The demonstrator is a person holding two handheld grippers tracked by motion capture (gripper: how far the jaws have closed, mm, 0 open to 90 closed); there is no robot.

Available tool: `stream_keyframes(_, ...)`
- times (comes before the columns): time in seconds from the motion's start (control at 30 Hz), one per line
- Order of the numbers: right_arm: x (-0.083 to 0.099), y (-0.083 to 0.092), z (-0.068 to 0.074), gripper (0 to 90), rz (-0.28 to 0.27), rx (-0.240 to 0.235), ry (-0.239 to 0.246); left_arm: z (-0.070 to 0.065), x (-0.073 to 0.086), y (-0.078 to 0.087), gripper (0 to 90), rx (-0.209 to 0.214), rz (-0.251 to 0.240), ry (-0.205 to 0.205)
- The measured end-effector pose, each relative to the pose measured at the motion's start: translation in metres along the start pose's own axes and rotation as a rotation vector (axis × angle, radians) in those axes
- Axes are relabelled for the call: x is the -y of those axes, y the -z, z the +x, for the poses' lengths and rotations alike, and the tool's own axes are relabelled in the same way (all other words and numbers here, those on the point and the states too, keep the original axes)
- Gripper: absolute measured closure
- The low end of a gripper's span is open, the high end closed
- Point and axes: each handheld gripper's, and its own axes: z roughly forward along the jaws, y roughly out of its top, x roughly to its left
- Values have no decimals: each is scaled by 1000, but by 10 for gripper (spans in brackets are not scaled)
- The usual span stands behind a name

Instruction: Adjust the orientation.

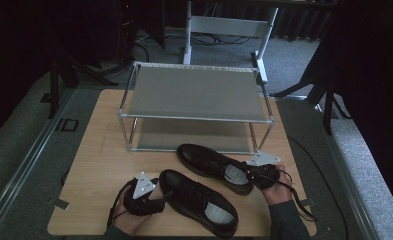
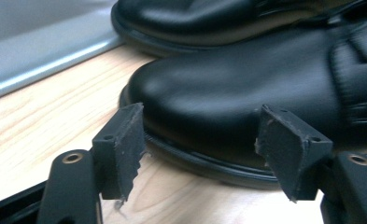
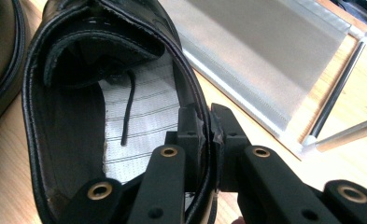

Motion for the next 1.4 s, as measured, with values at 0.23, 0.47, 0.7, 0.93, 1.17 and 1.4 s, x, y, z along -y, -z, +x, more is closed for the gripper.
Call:
stream_keyframes(0.23,3,3,-1,829,1,-6,-4,-25,-1,2,407,91,7,-37)
stream_keyframes(0.47,7,7,-3,825,-7,-34,-24,-57,4,-11,452,177,69,-117)
stream_keyframes(0.7,7,8,-3,826,-4,-39,-27,-63,-2,-19,433,154,68,-133)
stream_keyframes(0.93,9,8,-4,825,-8,-43,-33,-64,-8,-25,432,136,72,-135)
stream_keyframes(1.17,9,8,-5,826,-10,-46,-30,-69,-12,-36,432,129,61,-131)
stream_keyframes(1.4,13,11,-7,831,-2,-51,-39,-69,-14,-39,433,126,56,-127)
